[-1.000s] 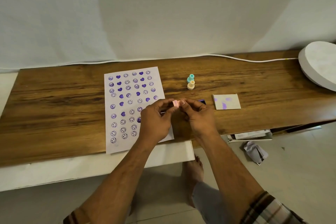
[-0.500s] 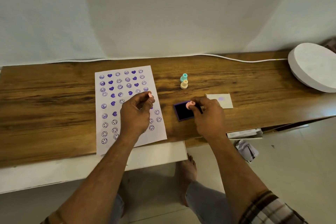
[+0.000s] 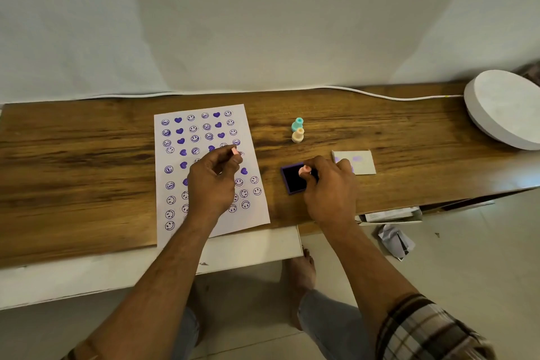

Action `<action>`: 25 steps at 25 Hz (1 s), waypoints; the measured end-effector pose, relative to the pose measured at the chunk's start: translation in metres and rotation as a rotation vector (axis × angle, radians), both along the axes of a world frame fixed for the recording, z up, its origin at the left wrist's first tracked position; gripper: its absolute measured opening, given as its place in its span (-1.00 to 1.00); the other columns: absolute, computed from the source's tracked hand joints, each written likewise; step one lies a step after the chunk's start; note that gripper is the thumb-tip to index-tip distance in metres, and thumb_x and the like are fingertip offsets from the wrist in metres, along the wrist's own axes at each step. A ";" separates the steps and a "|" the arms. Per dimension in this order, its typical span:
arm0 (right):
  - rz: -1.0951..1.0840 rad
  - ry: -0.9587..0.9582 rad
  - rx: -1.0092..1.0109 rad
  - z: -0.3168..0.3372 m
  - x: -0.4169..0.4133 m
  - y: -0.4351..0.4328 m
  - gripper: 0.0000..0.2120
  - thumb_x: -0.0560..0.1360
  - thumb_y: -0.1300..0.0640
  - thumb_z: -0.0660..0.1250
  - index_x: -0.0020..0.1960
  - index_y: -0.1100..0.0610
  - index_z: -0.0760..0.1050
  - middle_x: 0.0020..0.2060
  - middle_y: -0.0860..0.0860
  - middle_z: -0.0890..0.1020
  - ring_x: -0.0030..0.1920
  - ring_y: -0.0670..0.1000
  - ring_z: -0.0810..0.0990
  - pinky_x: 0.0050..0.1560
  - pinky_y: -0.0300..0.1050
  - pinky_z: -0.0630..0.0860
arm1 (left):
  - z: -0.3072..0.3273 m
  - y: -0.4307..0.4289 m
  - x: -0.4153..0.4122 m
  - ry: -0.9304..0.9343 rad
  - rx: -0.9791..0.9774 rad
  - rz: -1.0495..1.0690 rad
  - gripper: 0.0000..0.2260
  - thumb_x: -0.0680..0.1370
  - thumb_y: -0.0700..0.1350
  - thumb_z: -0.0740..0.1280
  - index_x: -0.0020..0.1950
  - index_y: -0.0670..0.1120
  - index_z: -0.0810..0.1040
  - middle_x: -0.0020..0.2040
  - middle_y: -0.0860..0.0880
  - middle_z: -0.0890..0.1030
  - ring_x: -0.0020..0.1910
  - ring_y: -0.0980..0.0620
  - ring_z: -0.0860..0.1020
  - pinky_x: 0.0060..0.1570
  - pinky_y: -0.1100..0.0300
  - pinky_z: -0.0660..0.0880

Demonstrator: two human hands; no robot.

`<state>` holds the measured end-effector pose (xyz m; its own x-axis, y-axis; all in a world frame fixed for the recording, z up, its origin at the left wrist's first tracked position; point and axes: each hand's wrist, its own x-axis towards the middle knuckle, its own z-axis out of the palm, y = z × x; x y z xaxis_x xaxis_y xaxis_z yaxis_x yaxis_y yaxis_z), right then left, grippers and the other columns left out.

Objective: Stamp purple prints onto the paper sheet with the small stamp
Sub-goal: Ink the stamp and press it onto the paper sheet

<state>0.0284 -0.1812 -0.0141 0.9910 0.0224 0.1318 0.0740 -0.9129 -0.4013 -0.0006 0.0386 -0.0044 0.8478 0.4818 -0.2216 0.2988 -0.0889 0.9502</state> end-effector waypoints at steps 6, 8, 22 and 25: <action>-0.103 -0.004 0.316 0.007 -0.009 0.010 -0.83 0.61 0.00 0.46 0.18 -0.01 0.63 -0.03 -0.17 0.53 0.13 0.03 0.54 0.06 0.07 0.60 | 0.007 0.017 -0.006 -0.030 -0.015 0.010 -0.79 0.60 -0.05 0.46 0.22 0.01 0.70 0.08 0.01 0.76 0.09 0.05 0.71 0.24 -0.10 0.62; -0.082 0.042 0.521 0.012 -0.014 0.020 -0.81 0.55 -0.04 0.51 0.15 -0.11 0.63 -0.04 -0.24 0.60 0.04 -0.13 0.60 0.00 -0.18 0.60 | 0.009 0.029 -0.006 -0.044 -0.034 0.038 -0.78 0.60 -0.07 0.47 0.23 -0.04 0.70 0.08 -0.02 0.76 0.10 0.03 0.72 0.23 -0.07 0.63; 0.263 0.196 0.377 -0.006 -0.055 0.047 -0.72 0.57 0.07 0.52 0.27 -0.01 0.69 0.03 -0.27 0.61 0.11 -0.03 0.58 0.08 -0.08 0.65 | 0.001 0.078 -0.001 -0.130 -0.084 0.144 -0.77 0.61 -0.19 0.43 0.25 -0.21 0.66 0.02 -0.12 0.73 -0.07 0.11 0.69 0.07 0.22 0.62; 0.261 0.183 0.372 -0.006 -0.053 0.048 -0.72 0.57 0.08 0.51 0.28 0.02 0.70 0.09 -0.07 0.70 0.13 -0.02 0.56 0.06 -0.07 0.63 | 0.000 0.081 0.000 -0.130 -0.065 0.145 -0.78 0.61 -0.20 0.44 0.24 -0.20 0.67 0.00 -0.10 0.73 -0.18 0.25 0.66 -0.08 0.34 0.59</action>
<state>-0.0249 -0.1334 -0.0205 0.9663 0.2575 0.0024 0.1793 -0.6658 -0.7243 -0.0007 0.1201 -0.0049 0.7940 0.5892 -0.1494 0.1787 0.0086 0.9839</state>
